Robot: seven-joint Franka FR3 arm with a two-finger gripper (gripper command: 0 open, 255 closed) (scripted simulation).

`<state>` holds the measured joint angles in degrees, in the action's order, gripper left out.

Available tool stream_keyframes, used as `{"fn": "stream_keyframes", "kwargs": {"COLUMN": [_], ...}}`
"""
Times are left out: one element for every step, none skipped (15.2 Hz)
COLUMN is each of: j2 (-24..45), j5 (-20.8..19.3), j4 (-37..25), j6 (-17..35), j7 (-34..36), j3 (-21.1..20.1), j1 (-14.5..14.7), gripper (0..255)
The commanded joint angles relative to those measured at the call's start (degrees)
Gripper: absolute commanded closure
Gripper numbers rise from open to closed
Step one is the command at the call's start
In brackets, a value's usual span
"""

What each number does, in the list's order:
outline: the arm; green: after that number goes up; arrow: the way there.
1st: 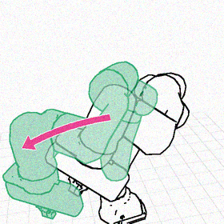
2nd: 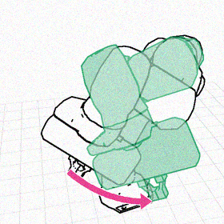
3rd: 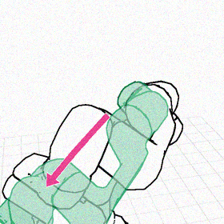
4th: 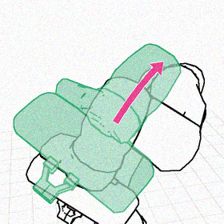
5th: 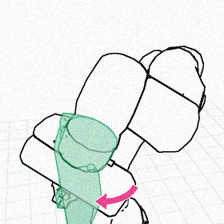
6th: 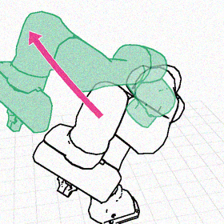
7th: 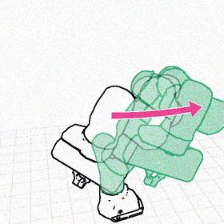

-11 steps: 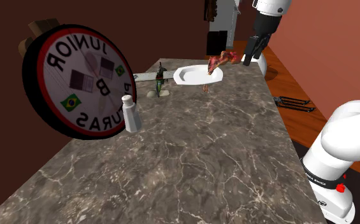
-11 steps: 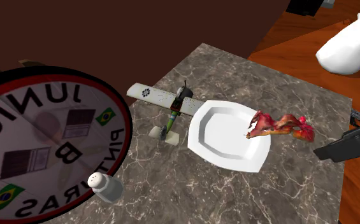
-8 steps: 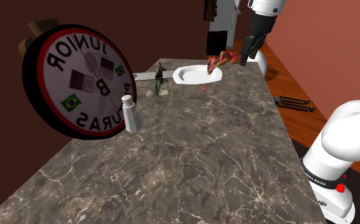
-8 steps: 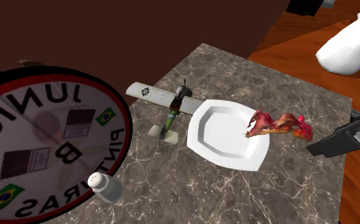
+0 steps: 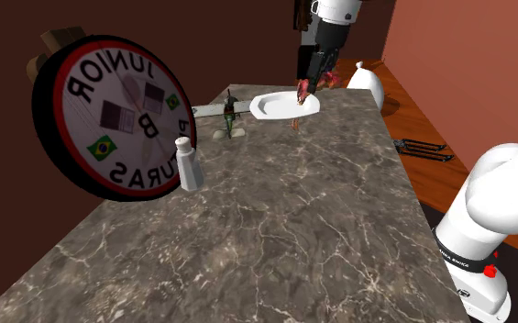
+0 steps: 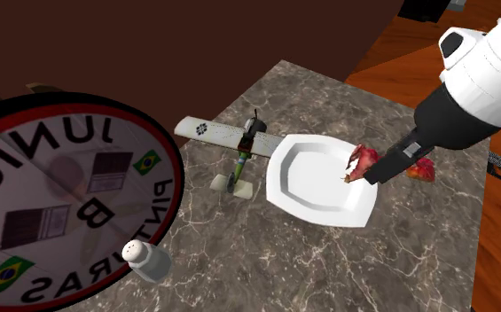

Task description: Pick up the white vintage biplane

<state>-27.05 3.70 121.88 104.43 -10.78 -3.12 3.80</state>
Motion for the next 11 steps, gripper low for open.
{"fn": "stream_keyframes", "kwargs": {"j2": [4.13, 6.08, 8.02, 9.95, 11.88, 13.81, 15.74, 17.67, 19.61, 21.56, 23.52], "j5": [0.48, 0.67, 0.85, 1.0, 1.13, 1.23, 1.31, 1.36, 1.37, 1.35, 1.3], "j4": [-3.55, -5.28, -7.07, -8.91, -10.8, -12.74, -14.74, -16.8, -18.92, -21.11, -23.36], "j6": [0.64, 0.87, 1.05, 1.16, 1.22, 1.22, 1.17, 1.06, 0.9, 0.68, 0.4], "j7": [-1.08, -1.57, -2.06, -2.53, -2.99, -3.44, -3.87, -4.28, -4.68, -5.06, -5.42], "j3": [-0.6, -0.92, -1.25, -1.6, -1.97, -2.34, -2.73, -3.13, -3.54, -3.95, -4.38], "j1": [0.95, 1.4, 1.83, 2.24, 2.65, 3.05, 3.45, 3.85, 4.25, 4.66, 5.07], "gripper": [0, 0, 0, 0, 0, 0, 0, 0, 0, 0, 0]}}
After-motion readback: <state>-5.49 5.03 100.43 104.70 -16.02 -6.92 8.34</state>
